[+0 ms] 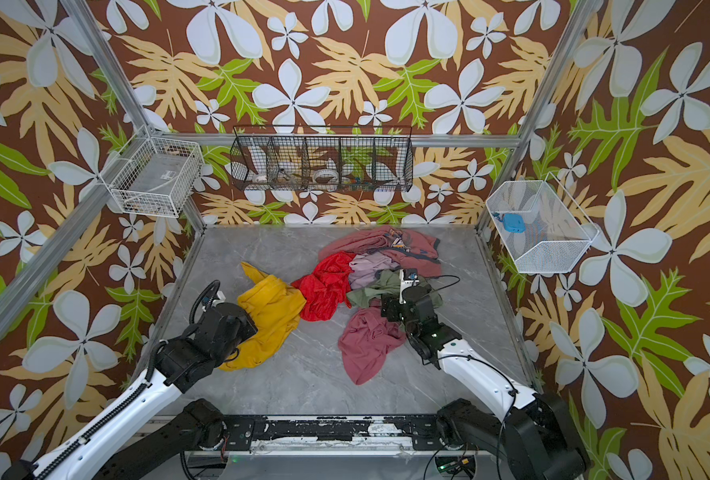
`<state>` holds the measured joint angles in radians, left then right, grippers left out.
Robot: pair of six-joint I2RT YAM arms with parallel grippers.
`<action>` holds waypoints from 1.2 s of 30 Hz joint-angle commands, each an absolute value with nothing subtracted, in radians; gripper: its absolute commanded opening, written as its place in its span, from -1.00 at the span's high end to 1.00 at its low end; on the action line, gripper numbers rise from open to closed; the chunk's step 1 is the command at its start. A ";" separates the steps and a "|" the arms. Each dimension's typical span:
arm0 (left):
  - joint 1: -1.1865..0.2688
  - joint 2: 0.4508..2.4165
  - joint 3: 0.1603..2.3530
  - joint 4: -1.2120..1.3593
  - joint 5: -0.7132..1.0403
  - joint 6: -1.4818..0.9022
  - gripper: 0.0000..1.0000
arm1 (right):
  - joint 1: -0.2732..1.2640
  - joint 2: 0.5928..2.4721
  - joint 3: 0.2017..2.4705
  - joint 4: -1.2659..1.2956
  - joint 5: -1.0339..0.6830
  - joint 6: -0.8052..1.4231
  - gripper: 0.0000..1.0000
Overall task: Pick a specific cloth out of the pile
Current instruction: 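Lower the yellow cloth onto the table with the left gripper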
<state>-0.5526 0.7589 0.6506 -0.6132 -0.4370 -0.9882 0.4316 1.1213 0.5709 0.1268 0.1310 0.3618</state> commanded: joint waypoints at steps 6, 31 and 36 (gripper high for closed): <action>-0.552 0.667 0.545 -0.758 -0.554 -1.227 1.00 | 0.432 1.133 0.575 0.125 0.126 0.350 -0.65; -0.721 0.938 0.923 -0.884 -0.934 -0.988 -1.00 | 0.432 1.121 0.584 0.084 0.184 0.280 -0.65; -0.724 1.026 0.978 -0.746 -0.885 -0.683 -1.00 | 0.431 1.109 0.600 0.048 0.204 0.252 -0.66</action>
<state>-0.7227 1.0164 0.9661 -0.8402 -0.8845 -0.9390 0.4316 1.1160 0.5915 0.0696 0.1768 0.2771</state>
